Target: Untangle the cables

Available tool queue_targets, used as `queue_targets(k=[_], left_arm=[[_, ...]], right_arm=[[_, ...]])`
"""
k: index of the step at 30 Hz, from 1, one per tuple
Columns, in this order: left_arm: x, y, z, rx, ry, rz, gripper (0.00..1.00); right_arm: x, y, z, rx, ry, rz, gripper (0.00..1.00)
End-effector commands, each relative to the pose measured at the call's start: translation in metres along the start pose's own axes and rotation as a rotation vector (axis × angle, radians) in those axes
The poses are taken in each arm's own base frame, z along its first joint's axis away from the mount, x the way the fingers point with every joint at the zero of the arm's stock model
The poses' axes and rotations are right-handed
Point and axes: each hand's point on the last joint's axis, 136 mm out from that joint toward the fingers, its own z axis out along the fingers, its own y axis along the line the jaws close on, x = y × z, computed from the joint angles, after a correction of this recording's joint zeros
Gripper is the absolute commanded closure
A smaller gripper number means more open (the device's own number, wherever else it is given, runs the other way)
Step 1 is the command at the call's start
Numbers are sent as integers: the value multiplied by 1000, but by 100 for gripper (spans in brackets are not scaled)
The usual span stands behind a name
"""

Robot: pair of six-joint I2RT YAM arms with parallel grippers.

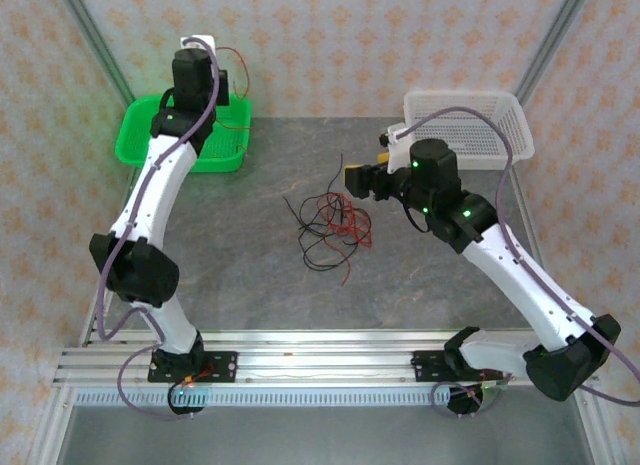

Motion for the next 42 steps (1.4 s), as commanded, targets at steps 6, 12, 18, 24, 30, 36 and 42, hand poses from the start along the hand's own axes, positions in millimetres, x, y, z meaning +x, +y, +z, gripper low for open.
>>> queue_targets(k=[6,12,18,24,30,36,42], left_arm=[[-7,58,70,-174,-45,18,100],[41,77,130,-170,27,-17,100],[110,78,174,-171,149,-22,100],[163,76,193,-143,262,-77,93],[156,61,187,-54,264,-139,33],[113,53,165,39,207,-192,1],[63,52,132,98,120,-254,1]], right_arm=[[10,1,-1,-25,-16,85,18],[22,1,10,-22,22,101,19],[33,-3,26,-6,69,111,19],[47,-8,39,24,108,128,19],[72,-18,56,90,177,172,20],[100,-29,76,180,248,233,24],[128,-35,102,234,310,328,33]])
